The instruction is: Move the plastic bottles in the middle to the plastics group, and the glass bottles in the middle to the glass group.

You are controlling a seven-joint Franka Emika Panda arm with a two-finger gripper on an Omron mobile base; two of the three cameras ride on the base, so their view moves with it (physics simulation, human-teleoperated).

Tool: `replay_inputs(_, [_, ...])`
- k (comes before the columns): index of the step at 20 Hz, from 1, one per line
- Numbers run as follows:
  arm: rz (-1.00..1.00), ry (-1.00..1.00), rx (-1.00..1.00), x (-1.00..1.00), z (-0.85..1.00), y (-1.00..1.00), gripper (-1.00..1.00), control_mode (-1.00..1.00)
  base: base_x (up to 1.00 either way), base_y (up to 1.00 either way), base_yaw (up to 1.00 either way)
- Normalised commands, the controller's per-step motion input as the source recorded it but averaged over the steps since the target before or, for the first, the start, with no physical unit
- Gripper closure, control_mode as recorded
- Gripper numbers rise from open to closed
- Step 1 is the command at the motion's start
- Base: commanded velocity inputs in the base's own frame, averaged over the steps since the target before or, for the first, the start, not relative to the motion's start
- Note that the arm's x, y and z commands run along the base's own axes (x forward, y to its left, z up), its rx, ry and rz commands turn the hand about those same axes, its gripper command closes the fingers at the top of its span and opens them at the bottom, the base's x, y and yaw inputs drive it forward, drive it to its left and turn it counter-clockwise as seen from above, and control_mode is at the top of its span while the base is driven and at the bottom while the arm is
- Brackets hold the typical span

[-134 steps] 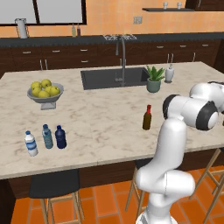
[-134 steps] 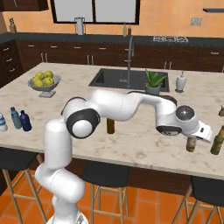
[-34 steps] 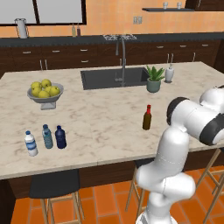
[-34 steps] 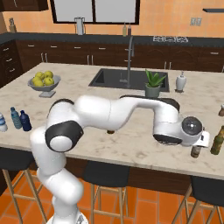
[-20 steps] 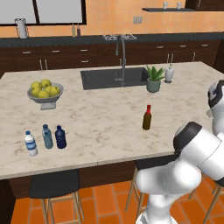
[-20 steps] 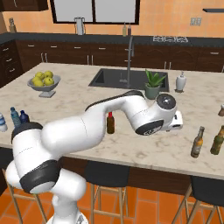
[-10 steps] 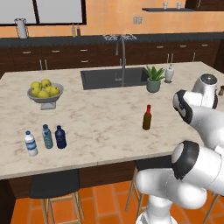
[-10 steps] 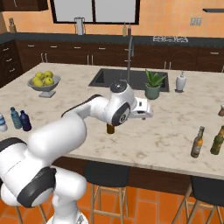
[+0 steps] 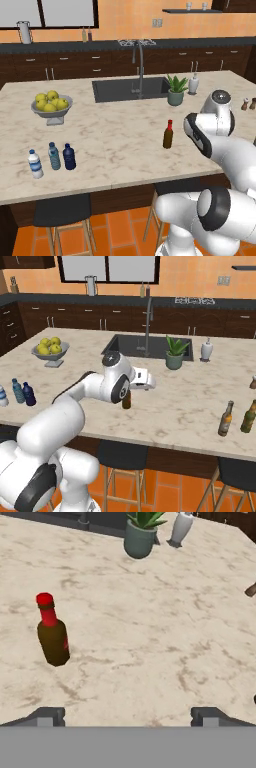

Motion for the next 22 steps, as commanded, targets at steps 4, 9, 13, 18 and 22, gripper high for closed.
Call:
replay_inputs(4, [0.14, 0.13, 0.02, 0.19, 0.14, 0.62, -1.0, -1.0, 0.0, 0.0, 0.0])
replay_inputs(9, [0.16, 0.02, 0.09, 0.09, -0.29, 0.56, -1.0, -1.0, 0.0, 0.0, 0.0])
replay_inputs(13, [0.06, 0.0, 0.04, 0.02, -0.42, 0.38, -1.0, -1.0, 0.0, 0.0, 0.0])
replay_inputs(18, [-0.05, 0.06, 0.0, 0.47, 0.0, 0.23, -1.0, -1.0, 0.0, 0.0, 0.0])
replay_inputs(22, [-0.03, 0.02, 0.0, 0.56, -0.22, 0.03, -1.0, -1.0, 0.0, 0.0, 0.0])
